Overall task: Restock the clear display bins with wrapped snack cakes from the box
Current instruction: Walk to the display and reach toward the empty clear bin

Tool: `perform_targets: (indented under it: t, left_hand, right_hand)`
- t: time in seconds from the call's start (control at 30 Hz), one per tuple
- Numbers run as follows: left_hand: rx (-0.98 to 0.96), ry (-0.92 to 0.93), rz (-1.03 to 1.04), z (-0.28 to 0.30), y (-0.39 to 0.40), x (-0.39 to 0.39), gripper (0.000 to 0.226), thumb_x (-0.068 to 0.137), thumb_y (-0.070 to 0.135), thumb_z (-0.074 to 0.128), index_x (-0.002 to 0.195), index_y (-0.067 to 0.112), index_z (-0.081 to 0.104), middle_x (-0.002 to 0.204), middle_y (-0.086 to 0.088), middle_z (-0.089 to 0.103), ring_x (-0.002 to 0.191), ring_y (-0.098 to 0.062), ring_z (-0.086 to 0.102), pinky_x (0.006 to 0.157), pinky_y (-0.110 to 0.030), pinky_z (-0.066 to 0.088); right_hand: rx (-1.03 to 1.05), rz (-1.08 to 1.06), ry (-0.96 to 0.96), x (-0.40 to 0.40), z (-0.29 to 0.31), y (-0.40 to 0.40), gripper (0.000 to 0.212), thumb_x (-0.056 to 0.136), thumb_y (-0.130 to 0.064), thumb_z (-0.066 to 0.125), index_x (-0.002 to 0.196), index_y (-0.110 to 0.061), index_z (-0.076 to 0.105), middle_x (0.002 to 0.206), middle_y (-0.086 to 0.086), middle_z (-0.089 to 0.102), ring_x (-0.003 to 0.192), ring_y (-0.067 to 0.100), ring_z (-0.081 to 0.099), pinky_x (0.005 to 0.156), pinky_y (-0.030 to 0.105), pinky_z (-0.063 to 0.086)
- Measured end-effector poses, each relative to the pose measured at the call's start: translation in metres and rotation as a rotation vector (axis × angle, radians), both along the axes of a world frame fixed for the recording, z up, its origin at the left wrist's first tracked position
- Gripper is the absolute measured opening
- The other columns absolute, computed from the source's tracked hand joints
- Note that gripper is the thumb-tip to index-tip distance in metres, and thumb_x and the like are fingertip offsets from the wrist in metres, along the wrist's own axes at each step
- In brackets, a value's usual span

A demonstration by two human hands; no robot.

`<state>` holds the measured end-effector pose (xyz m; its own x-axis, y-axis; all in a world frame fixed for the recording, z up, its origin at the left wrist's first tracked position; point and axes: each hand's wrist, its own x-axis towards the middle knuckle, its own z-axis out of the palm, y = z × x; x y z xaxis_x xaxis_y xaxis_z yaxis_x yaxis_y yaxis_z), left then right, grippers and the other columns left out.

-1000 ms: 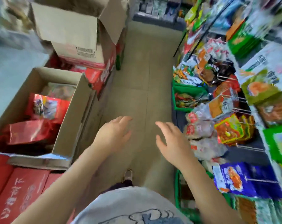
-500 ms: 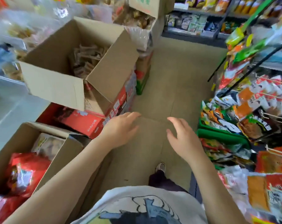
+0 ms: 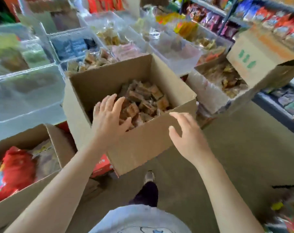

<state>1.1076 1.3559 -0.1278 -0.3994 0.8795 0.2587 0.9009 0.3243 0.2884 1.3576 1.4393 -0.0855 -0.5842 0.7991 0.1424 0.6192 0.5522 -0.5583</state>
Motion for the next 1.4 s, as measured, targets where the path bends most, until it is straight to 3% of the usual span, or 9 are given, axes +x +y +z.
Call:
perform_targets:
  t: [0.17, 0.47, 0.6, 0.7, 0.8, 0.93, 1.2, 1.3, 1.4]
  left_hand:
    - [-0.119, -0.064, 0.304, -0.004, 0.033, -0.033, 0.074, 0.092, 0.045, 0.061, 0.155, 0.017, 0.033, 0.161, -0.014, 0.032, 0.151, -0.033, 0.021, 0.122, -0.058, 0.015]
    - [-0.234, -0.064, 0.387, -0.008, 0.044, -0.028, 0.066, 0.098, 0.038, 0.056, 0.156, 0.021, 0.031, 0.163, -0.010, 0.029, 0.152, -0.029, 0.022, 0.123, -0.051, 0.017]
    - [-0.302, -0.020, 0.409, -0.007, 0.039, -0.027, 0.062, 0.098, 0.036, 0.054, 0.155, 0.020, 0.035, 0.161, -0.010, 0.034, 0.150, -0.028, 0.026, 0.122, -0.050, 0.020]
    - [-0.296, -0.002, 0.421, -0.009, 0.039, -0.026, 0.060, 0.093, 0.033, 0.060, 0.150, 0.018, 0.044, 0.154, -0.011, 0.044, 0.145, -0.030, 0.036, 0.119, -0.052, 0.027]
    - [-0.225, 0.011, 0.432, -0.013, 0.039, -0.026, 0.058, 0.089, 0.034, 0.063, 0.144, 0.018, 0.050, 0.146, -0.010, 0.052, 0.138, -0.029, 0.045, 0.115, -0.052, 0.033]
    - [-0.110, -0.055, 0.447, -0.005, 0.039, -0.023, 0.068, 0.089, 0.050, 0.054, 0.149, 0.023, 0.040, 0.147, -0.003, 0.050, 0.137, -0.024, 0.045, 0.116, -0.048, 0.034]
    - [0.115, 0.014, 0.331, 0.020, 0.058, -0.013, 0.046, 0.086, 0.040, 0.066, 0.127, 0.021, 0.059, 0.132, -0.005, 0.061, 0.118, -0.023, 0.059, 0.099, -0.037, 0.050]
    - [0.223, -0.289, 0.436, 0.038, 0.065, -0.012, 0.018, 0.083, 0.041, 0.074, 0.090, 0.028, 0.064, 0.082, 0.020, 0.065, 0.078, 0.000, 0.060, 0.071, -0.014, 0.047]
    - [0.354, -0.923, 0.620, 0.052, 0.062, -0.023, 0.030, 0.079, 0.051, 0.077, 0.083, 0.022, 0.071, 0.071, 0.002, 0.072, 0.065, -0.014, 0.065, 0.062, -0.030, 0.050]
  right_hand:
    - [-0.037, 0.232, -0.138, -0.074, -0.004, 0.095, 0.040, 0.101, -0.026, 0.052, 0.140, -0.021, 0.052, 0.138, -0.001, 0.050, 0.125, 0.017, 0.048, 0.103, 0.033, 0.043]
    - [-0.155, 0.500, -0.287, -0.205, -0.041, 0.187, 0.038, 0.099, -0.024, 0.054, 0.136, -0.019, 0.054, 0.135, 0.002, 0.055, 0.120, 0.022, 0.055, 0.095, 0.032, 0.048]
    - [-0.092, 0.557, -0.588, -0.236, -0.068, 0.188, 0.050, 0.098, -0.028, 0.058, 0.145, -0.018, 0.045, 0.143, 0.007, 0.051, 0.128, 0.028, 0.051, 0.102, 0.039, 0.047]
    - [-0.147, 0.521, -0.500, -0.235, -0.076, 0.193, 0.035, 0.094, -0.029, 0.064, 0.126, -0.017, 0.059, 0.123, 0.005, 0.062, 0.113, 0.026, 0.059, 0.090, 0.033, 0.049]
    - [-0.568, 0.417, -0.119, -0.232, -0.060, 0.199, 0.020, 0.090, -0.029, 0.069, 0.105, -0.016, 0.064, 0.101, -0.001, 0.067, 0.095, 0.019, 0.064, 0.071, 0.025, 0.048]
    - [-1.508, 0.419, 0.249, -0.222, -0.038, 0.193, 0.039, 0.092, -0.017, 0.068, 0.128, -0.012, 0.052, 0.121, 0.014, 0.068, 0.107, 0.029, 0.069, 0.081, 0.037, 0.057]
    - [-1.586, 0.597, 0.013, -0.217, -0.019, 0.175, 0.034, 0.100, -0.031, 0.055, 0.128, -0.010, 0.056, 0.101, 0.017, 0.073, 0.080, 0.034, 0.071, 0.060, 0.033, 0.054]
    - [-1.474, 0.536, -0.129, -0.220, -0.021, 0.175, 0.055, 0.102, -0.052, 0.038, 0.113, -0.004, 0.065, 0.064, 0.015, 0.061, 0.056, 0.027, 0.061, 0.056, 0.031, 0.043]
    - [-1.379, 0.506, -0.110, -0.222, -0.019, 0.175, 0.056, 0.103, -0.056, 0.032, 0.113, -0.013, 0.065, 0.060, 0.011, 0.057, 0.054, 0.024, 0.059, 0.055, 0.031, 0.042]
